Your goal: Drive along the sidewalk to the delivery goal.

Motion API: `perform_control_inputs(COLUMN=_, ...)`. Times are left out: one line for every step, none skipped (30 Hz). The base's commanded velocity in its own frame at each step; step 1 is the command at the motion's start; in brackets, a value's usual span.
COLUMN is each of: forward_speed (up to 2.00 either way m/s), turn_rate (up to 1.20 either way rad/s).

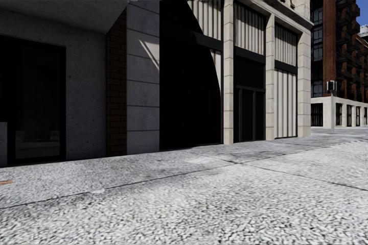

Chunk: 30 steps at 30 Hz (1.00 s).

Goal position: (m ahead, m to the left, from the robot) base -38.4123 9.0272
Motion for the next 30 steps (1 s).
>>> perform_control_inputs(forward_speed=0.0, turn_rate=-1.2)
perform_control_inputs(forward_speed=0.0, turn_rate=-1.2)
perform_control_inputs(forward_speed=0.0, turn_rate=-1.2)
perform_control_inputs(forward_speed=0.0, turn_rate=-1.2)
perform_control_inputs(forward_speed=0.0, turn_rate=-1.2)
perform_control_inputs(forward_speed=0.0, turn_rate=-1.2)
perform_control_inputs(forward_speed=0.0, turn_rate=-1.2)
perform_control_inputs(forward_speed=0.0, turn_rate=-1.2)
perform_control_inputs(forward_speed=0.0, turn_rate=-1.2)
perform_control_inputs(forward_speed=0.0, turn_rate=-1.2)
perform_control_inputs(forward_speed=0.0, turn_rate=-1.2)
perform_control_inputs(forward_speed=0.0, turn_rate=-1.16)
perform_control_inputs(forward_speed=0.79, turn_rate=0.0)
perform_control_inputs(forward_speed=1.53, turn_rate=0.0)
perform_control_inputs(forward_speed=1.53, turn_rate=0.0)
perform_control_inputs(forward_speed=2.0, turn_rate=0.0)
perform_control_inputs(forward_speed=2.0, turn_rate=0.0)
perform_control_inputs(forward_speed=2.0, turn_rate=0.0)
perform_control_inputs(forward_speed=2.0, turn_rate=0.0)
perform_control_inputs(forward_speed=2.0, turn_rate=0.0)
perform_control_inputs(forward_speed=2.0, turn_rate=0.0)
perform_control_inputs(forward_speed=2.0, turn_rate=0.0)
perform_control_inputs(forward_speed=2.0, turn_rate=0.0)
perform_control_inputs(forward_speed=2.0, turn_rate=0.0)
perform_control_inputs(forward_speed=2.0, turn_rate=0.0)
perform_control_inputs(forward_speed=2.0, turn_rate=0.0)
perform_control_inputs(forward_speed=2.0, turn_rate=0.0)
perform_control_inputs(forward_speed=2.0, turn_rate=0.0)
perform_control_inputs(forward_speed=2.0, turn_rate=0.0)
perform_control_inputs(forward_speed=2.0, turn_rate=0.0)
